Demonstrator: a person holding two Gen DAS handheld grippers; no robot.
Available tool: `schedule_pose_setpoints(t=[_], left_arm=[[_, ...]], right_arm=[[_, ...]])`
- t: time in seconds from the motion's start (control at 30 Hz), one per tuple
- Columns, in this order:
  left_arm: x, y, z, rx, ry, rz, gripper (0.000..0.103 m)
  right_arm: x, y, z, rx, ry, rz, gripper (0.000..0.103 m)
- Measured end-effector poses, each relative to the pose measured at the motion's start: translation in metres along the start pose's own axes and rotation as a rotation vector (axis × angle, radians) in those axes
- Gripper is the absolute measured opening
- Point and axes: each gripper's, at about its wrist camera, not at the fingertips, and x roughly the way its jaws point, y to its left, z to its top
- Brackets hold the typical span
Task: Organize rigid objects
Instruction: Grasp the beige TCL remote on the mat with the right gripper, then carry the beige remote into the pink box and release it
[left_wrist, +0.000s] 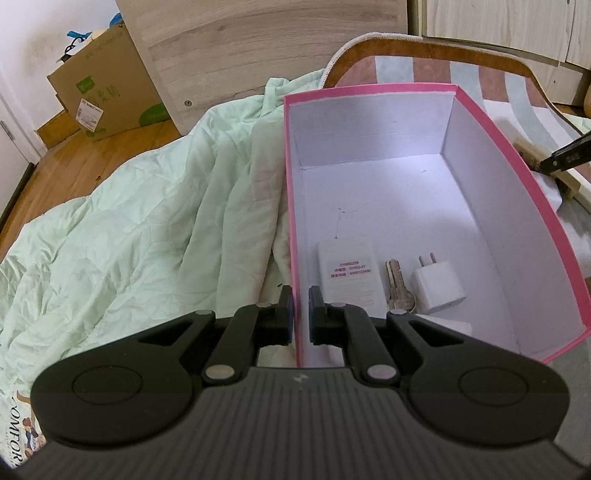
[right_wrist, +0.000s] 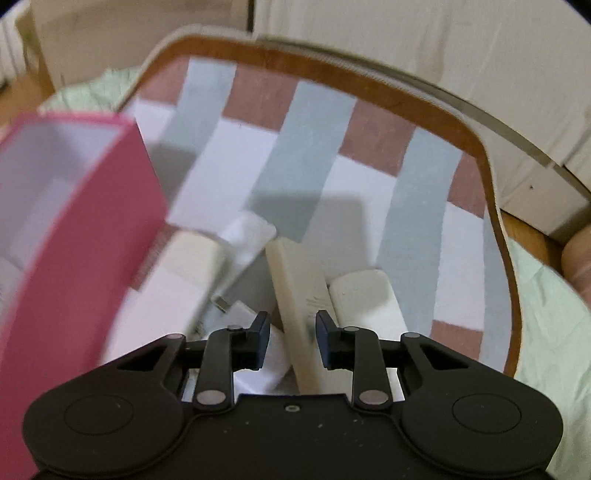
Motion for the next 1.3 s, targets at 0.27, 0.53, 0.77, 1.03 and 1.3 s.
schedule_pose_setpoints(t=[0.27, 0.53, 0.77, 1.03, 1.3], left_arm=[[-0.001, 0.0, -0.001, -0.01, -0.009, 0.003, 0.006], [-0.001, 0.003, -0.002, -0.031, -0.013, -0.01, 0.006], [-0.001, 0.003, -0.002, -0.041, -0.016, -0.014, 0.006], [0.0, 0.004, -0.001, -0.041, -0.013, -0.01, 0.006], [0.0, 0.0, -0.003, -0.03, -0.023, 0.011, 0.006]], right_arm=[[0.003, -0.011, 0.001, 0.038, -0.044, -0.01, 0.022], [-0.026, -0.042, -0.021, 0.309, -0.11, 0.094, 0.021], [-0.063, -0.035, -0.046, 0.349, -0.188, 0.087, 0.021], [-0.129, -0.012, -0.045, 0.395, -0.298, 0.294, 0.021], [-0.136, 0.032, -0.016, 0.359, -0.28, 0.542, 0.021]])
